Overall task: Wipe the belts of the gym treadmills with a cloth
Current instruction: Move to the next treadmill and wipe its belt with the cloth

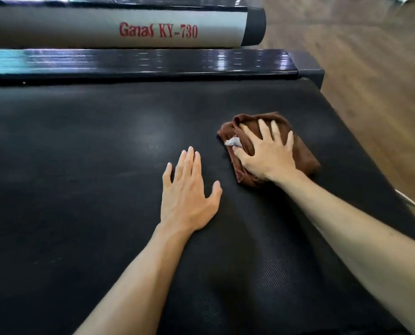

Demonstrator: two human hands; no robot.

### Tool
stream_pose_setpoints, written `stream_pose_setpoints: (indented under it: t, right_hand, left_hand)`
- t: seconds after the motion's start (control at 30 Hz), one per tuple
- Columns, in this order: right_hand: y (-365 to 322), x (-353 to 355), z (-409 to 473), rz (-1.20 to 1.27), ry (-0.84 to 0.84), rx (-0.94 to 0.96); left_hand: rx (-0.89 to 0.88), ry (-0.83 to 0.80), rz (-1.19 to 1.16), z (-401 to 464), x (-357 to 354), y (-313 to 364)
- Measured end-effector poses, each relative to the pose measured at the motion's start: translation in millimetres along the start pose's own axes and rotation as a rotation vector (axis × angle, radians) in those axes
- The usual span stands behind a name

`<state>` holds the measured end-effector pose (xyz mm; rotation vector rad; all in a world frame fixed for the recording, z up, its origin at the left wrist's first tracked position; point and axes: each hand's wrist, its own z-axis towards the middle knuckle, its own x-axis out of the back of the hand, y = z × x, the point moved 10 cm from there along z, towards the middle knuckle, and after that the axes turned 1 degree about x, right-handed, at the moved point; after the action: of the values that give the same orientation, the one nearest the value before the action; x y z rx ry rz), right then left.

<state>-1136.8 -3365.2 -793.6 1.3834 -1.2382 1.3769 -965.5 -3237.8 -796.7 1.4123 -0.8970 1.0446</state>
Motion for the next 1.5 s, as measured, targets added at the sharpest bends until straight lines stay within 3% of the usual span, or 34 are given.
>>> stream_pose_setpoints:
  t: [0.1, 0.5, 0.73, 0.93, 1.07, 1.23, 1.37, 1.5]
  right_hand:
    - [-41, -11, -41, 0.0, -0.011, 0.107]
    - [-120, -29, -232, 0.041, -0.044, 0.096]
    - [-123, -26, -202, 0.057, -0.027, -0.07]
    - [-150, -26, -121, 0.068, -0.06, -0.145]
    - [-198, -31, -118, 0.054, -0.053, 0.062]
    - [-215, -36, -206, 0.045, -0.04, 0.308]
    - [-178, -38, -236, 0.032, -0.002, 0.165]
    - [-195, -38, -210, 0.067, -0.014, 0.012]
  left_hand:
    - [0.025, -0.004, 0.032, -30, 15, -27]
    - [0.233, 0.025, -0.009, -223, 65, -134]
    - [0.397, 0.114, -0.003, -257, 83, -180]
    - [0.4, 0.152, -0.061, -254, 80, -183]
    - [0.408, 0.151, -0.053, -254, 79, -188]
    - [0.426, 0.128, -0.056, -254, 79, -184]
    - [0.42, 0.145, -0.07, -255, 81, -184]
    - [0.416, 0.157, -0.088, -255, 81, -185]
